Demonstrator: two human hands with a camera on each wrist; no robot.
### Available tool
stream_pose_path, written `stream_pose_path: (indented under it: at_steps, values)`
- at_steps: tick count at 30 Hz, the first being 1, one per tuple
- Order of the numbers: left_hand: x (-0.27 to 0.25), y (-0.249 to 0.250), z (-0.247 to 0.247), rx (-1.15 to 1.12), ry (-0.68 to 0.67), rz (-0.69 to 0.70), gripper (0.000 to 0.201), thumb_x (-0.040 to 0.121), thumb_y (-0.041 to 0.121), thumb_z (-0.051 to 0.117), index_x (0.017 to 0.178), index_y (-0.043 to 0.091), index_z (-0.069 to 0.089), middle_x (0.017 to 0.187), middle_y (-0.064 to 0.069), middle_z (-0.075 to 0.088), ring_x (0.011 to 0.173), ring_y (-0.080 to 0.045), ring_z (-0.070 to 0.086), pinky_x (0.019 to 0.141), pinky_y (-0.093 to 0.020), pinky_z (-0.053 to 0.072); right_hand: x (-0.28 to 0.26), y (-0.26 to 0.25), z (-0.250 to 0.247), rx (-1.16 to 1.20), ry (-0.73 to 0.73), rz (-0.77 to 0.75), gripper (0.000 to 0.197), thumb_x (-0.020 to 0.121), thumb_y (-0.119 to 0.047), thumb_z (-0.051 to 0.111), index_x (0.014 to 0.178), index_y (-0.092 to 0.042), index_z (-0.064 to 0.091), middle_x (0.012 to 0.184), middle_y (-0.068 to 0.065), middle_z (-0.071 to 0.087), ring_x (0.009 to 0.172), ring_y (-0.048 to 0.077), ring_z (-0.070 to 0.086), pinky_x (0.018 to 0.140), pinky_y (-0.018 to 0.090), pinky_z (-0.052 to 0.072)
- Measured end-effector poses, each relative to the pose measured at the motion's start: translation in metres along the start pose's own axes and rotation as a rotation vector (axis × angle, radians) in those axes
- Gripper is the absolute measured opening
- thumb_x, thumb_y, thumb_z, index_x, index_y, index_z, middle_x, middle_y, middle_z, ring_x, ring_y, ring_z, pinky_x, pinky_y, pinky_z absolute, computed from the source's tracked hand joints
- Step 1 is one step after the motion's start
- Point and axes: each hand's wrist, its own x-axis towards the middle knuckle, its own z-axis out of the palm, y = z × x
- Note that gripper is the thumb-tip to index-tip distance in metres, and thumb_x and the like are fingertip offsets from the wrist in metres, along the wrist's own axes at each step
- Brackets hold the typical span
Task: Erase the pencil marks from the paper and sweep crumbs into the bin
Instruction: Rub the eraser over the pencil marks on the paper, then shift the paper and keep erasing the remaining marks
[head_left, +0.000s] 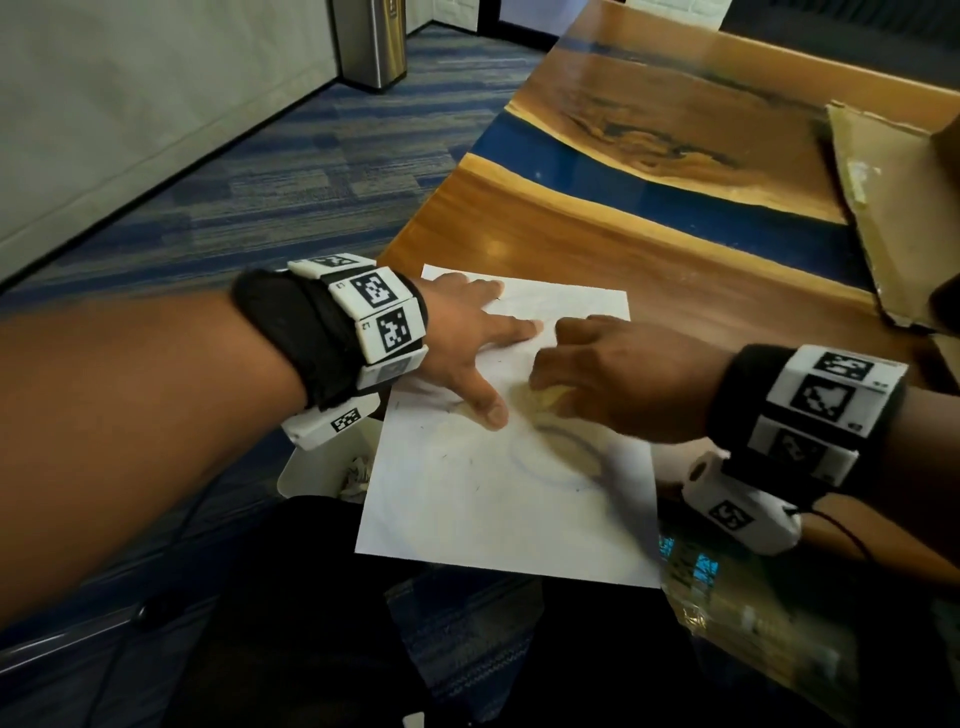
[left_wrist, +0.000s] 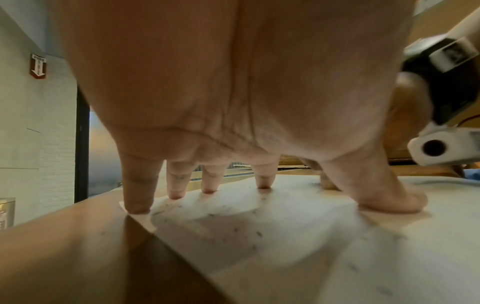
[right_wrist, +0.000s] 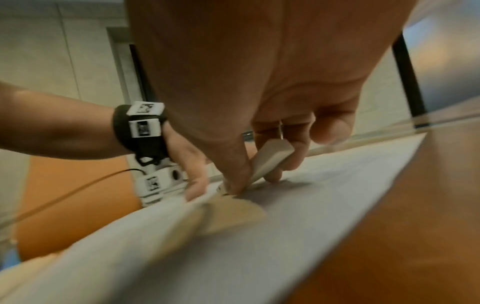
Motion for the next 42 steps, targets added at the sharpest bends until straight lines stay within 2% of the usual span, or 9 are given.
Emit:
stream_pose_path:
  at_steps: [5,11,17,20,22,24,29,35,42]
  values:
    - [-0.010,-0.005,0.014,-0.113,0.048,-0.013,0.099,0.074,0.088,0.045,0.153,0.055,-0.003,0.167,0.005,-0.017,0.153,-0.026,-0.015,0.122,-0.058,0.006,-0.017,0.062,-0.002,-0.102,0.019,0.405,0.026,0.097,-0.047,0.048,0.120,-0.037,0.054,0.104,-0.011,0.047,0.090,0.011,0.047,0.080,0.033,0.047]
    - [-0.018,-0.031,0.036,-0.195,0.289,-0.161,0.081,0.089,0.076,0.041,0.157,0.046,0.009,0.167,0.005,-0.017,0.152,-0.022,-0.019,0.122,-0.051,-0.005,-0.035,0.079,0.004,-0.084,0.027,0.602,0.034,0.093,-0.051,0.054,0.124,-0.038,0.055,0.108,-0.011,0.052,0.092,0.013,0.053,0.085,0.038,0.051]
    - [-0.023,-0.077,0.054,-0.484,0.323,-0.442,0.116,0.060,0.096,0.048,0.149,0.022,0.038,0.154,-0.006,0.043,0.136,-0.029,0.046,0.111,-0.047,0.038,-0.030,0.025,-0.010,0.091,0.043,0.410,0.017,0.098,-0.041,0.051,0.107,-0.032,0.061,0.098,-0.011,0.059,0.084,0.008,0.054,0.073,0.026,0.045]
    - [-0.038,-0.081,0.053,-0.644,0.217,-0.489,0.076,0.069,0.089,0.053,0.104,0.022,0.065,0.108,0.000,0.068,0.094,-0.018,0.064,0.079,-0.032,0.049,-0.019,0.010,-0.006,0.181,-0.027,0.393,0.016,0.097,-0.042,0.052,0.102,-0.030,0.061,0.092,-0.010,0.060,0.081,0.006,0.052,0.066,0.023,0.038]
    - [-0.045,-0.083,0.054,-0.809,0.338,-0.510,0.040,0.086,0.059,0.068,0.081,0.020,0.061,0.087,0.000,0.066,0.074,-0.014,0.060,0.061,-0.028,0.042,-0.010,0.010,-0.008,0.211,-0.008,0.413,0.018,0.097,-0.042,0.053,0.102,-0.028,0.063,0.093,-0.009,0.061,0.081,0.006,0.052,0.065,0.021,0.036]
    - [-0.045,-0.092,0.059,-0.995,0.532,-0.532,0.025,0.090,0.032,0.074,0.081,0.011,0.063,0.089,-0.008,0.071,0.075,-0.024,0.064,0.064,-0.031,0.048,-0.003,0.013,-0.013,0.259,-0.007,0.447,0.019,0.096,-0.044,0.054,0.101,-0.029,0.064,0.093,-0.009,0.062,0.082,0.007,0.054,0.065,0.022,0.037]
    - [-0.046,-0.099,0.048,-1.511,0.810,-0.394,0.009,0.084,0.021,0.076,0.076,0.024,0.074,0.096,-0.014,0.076,0.087,-0.036,0.071,0.090,-0.056,0.055,0.010,0.026,-0.023,0.589,0.126,0.555,0.016,0.096,-0.035,0.057,0.099,-0.021,0.066,0.093,0.006,0.071,0.083,0.023,0.069,0.066,0.035,0.059]
    - [-0.052,-0.067,-0.012,-1.820,0.945,-0.054,0.012,0.096,0.007,0.062,0.095,0.017,0.070,0.096,-0.007,0.075,0.084,-0.024,0.071,0.083,-0.045,0.057,0.010,0.041,-0.039,1.123,0.456,0.578,0.028,0.090,-0.043,0.066,0.113,-0.027,0.068,0.101,-0.002,0.068,0.078,0.020,0.062,0.062,0.032,0.050]
    - [-0.063,-0.041,-0.052,-1.768,1.117,0.158,0.018,0.101,0.016,0.058,0.115,0.015,0.069,0.109,-0.005,0.076,0.098,-0.022,0.073,0.081,-0.039,0.061,-0.012,0.034,-0.079,0.984,0.893,0.393,0.020,0.094,-0.027,0.063,0.088,-0.011,0.074,0.070,0.006,0.062,0.061,0.017,0.052,0.052,0.034,0.044]
